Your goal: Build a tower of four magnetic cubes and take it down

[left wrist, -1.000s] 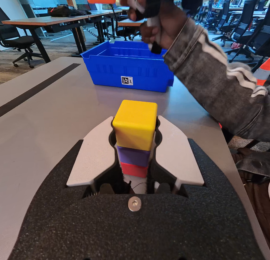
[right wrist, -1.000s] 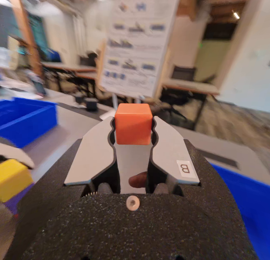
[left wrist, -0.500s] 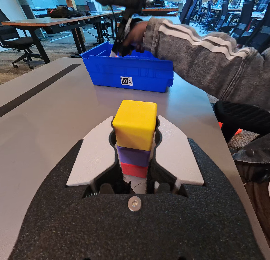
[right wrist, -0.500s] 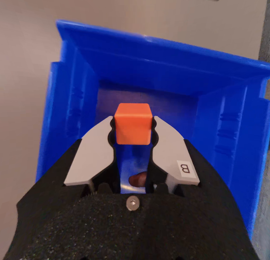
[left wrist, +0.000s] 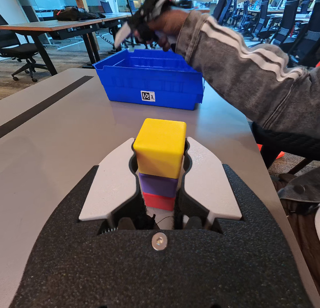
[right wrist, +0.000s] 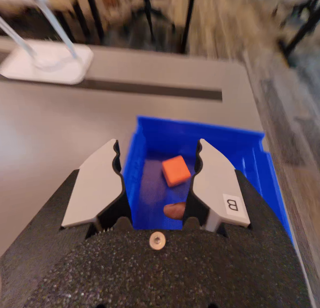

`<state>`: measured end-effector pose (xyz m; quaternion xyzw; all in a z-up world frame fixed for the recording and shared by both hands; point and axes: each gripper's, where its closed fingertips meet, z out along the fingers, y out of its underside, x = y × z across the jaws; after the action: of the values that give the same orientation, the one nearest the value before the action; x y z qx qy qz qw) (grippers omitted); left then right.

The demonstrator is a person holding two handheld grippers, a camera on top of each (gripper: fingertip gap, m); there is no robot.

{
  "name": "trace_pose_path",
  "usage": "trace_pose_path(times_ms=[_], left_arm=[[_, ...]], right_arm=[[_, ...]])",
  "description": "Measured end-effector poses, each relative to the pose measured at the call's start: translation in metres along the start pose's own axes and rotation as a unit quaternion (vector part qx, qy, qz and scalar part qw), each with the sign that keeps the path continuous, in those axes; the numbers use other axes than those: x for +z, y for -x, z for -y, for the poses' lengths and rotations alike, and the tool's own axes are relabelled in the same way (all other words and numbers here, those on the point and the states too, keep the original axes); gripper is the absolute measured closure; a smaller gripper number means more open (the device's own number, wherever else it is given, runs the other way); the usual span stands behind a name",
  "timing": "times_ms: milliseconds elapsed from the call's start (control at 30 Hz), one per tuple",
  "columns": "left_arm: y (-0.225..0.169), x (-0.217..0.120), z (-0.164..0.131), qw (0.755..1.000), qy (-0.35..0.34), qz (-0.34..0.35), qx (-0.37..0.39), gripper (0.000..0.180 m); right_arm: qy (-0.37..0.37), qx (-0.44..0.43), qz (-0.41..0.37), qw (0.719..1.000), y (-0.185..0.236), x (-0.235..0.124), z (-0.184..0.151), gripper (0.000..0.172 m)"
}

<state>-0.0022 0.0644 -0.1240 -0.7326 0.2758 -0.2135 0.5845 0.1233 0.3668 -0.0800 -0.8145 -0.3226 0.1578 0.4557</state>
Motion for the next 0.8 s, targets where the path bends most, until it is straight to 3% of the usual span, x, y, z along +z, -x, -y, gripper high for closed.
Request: trace_pose_path(times_ms=[100,200,267,333,433,567,800], left_arm=[[0.000,0.000,0.000,1.000,-0.001,-0.001,0.000,0.129],[-0.001,-0.001,0.000,1.000,0.004,-0.004,0.001,0.127],[0.003,-0.005,-0.001,1.000,0.007,0.003,0.003,0.112],[0.002,-0.008,-0.001,1.000,0.007,-0.006,-0.004,0.105],[0.000,-0.006,-0.014,0.999,0.042,-0.020,-0.013,0.099],[-0.010,0.002,-0.035,0.994,0.105,-0.042,-0.001,0.091],[-0.007,0.002,-0.040,0.993,0.115,-0.032,0.007,0.104]], right_arm=[[-0.142,-0.053,0.098,0.984,0.062,-0.052,0.050,0.090],[-0.240,-0.138,0.290,0.916,0.155,-0.110,0.064,0.093],[-0.248,-0.191,0.431,0.846,0.211,-0.144,0.044,0.092],[-0.233,-0.238,0.516,0.789,0.250,-0.162,0.013,0.093],[-0.169,-0.291,0.584,0.739,0.288,-0.162,-0.036,0.094],[-0.096,-0.327,0.600,0.724,0.317,-0.142,-0.073,0.097],[-0.043,-0.368,0.571,0.732,0.331,-0.115,-0.093,0.103]])
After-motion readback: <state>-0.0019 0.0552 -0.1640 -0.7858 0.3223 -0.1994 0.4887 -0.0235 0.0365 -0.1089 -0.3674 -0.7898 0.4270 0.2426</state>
